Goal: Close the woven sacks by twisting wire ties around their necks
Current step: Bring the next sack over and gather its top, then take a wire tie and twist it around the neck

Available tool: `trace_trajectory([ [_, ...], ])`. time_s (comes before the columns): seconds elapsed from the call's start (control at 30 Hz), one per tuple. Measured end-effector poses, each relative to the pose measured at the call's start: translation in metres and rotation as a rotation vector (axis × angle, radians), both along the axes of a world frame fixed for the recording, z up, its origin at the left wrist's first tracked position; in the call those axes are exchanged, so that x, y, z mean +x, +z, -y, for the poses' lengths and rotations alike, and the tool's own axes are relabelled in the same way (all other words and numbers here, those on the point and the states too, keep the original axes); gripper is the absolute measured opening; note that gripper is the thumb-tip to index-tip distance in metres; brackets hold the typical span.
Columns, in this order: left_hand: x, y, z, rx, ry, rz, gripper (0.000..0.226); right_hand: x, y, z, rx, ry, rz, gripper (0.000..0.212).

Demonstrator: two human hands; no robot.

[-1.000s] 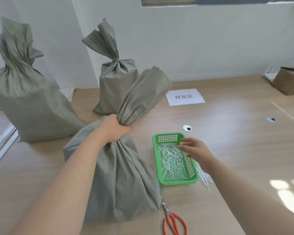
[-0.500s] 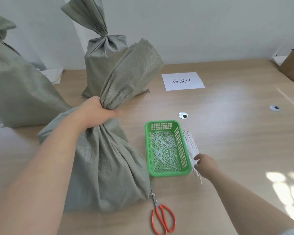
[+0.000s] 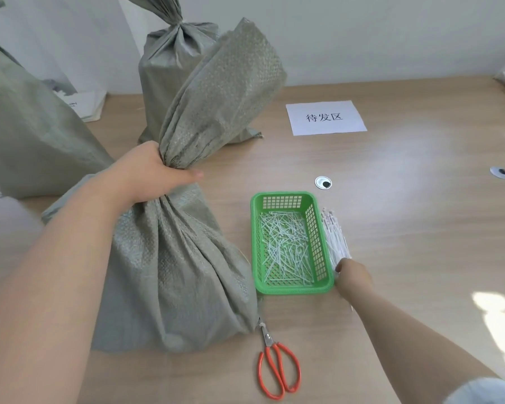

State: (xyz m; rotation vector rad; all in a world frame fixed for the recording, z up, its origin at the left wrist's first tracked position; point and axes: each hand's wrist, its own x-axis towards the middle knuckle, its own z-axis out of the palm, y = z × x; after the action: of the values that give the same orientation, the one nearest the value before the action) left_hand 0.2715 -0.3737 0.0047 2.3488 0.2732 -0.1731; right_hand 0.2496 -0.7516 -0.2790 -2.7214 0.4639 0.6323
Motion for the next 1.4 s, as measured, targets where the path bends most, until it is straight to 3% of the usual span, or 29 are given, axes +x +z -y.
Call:
trace_trajectory([
  [0.33,-0.002,0.0,-0.003,0.009,-0.013,-0.007,0.023,-0.004,0.015,0.005,0.025,-0.037,-0.041,0.01],
  [0.43,-0.004,0.002,-0.003,-0.009,-0.016,-0.01,0.024,-0.01,0.022,0.008,0.043,-0.066,-0.003,0.014],
  [0.6,-0.01,0.003,-0.007,-0.137,-0.017,-0.002,0.025,-0.016,0.042,0.008,0.13,-0.117,0.143,0.016],
  [0.83,-0.017,-0.002,-0.035,-0.332,-0.132,-0.009,0.055,0.0,0.095,-0.018,0.185,-0.074,0.388,0.015],
  [1.0,-0.023,-0.004,-0.048,-0.424,-0.143,0.003,0.048,0.012,0.135,-0.053,0.269,0.013,0.538,0.012],
  [1.17,-0.029,-0.006,-0.051,-0.402,-0.162,0.02,0.055,0.014,0.17,-0.1,0.438,0.059,0.631,0.008],
  [1.4,-0.038,-0.007,-0.051,-0.41,-0.111,0.084,0.024,0.012,0.229,-0.19,0.835,0.002,0.694,0.009],
])
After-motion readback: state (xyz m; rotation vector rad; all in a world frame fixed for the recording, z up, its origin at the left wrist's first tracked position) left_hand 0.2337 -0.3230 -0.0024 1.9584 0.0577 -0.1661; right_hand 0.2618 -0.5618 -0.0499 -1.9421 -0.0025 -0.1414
